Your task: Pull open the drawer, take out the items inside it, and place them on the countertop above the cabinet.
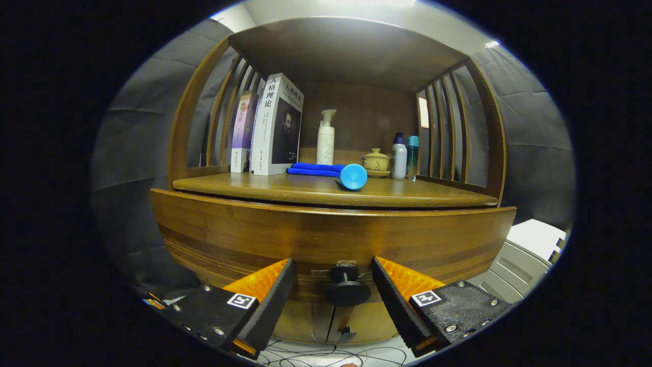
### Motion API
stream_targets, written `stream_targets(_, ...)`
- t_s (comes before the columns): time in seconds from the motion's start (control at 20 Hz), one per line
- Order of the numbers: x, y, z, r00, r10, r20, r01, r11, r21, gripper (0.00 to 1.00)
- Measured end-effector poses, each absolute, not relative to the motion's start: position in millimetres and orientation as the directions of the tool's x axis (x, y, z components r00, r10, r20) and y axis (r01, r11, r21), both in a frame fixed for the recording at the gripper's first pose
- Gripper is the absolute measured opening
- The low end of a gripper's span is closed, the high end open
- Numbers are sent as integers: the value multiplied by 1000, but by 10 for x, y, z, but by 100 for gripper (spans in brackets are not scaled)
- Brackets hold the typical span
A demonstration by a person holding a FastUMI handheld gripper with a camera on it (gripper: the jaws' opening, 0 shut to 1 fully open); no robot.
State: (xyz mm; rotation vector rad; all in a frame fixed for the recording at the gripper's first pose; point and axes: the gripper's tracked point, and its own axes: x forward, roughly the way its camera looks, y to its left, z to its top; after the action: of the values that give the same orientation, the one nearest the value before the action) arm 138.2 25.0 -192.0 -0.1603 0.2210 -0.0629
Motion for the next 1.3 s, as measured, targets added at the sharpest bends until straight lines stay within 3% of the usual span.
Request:
stream_targets(0.8,1632,257,-1992,980,-70,-186,29,976,-215,96)
stream_targets(1.3,1056,251,-1495,986,-23,-162,-1,989,-147,94)
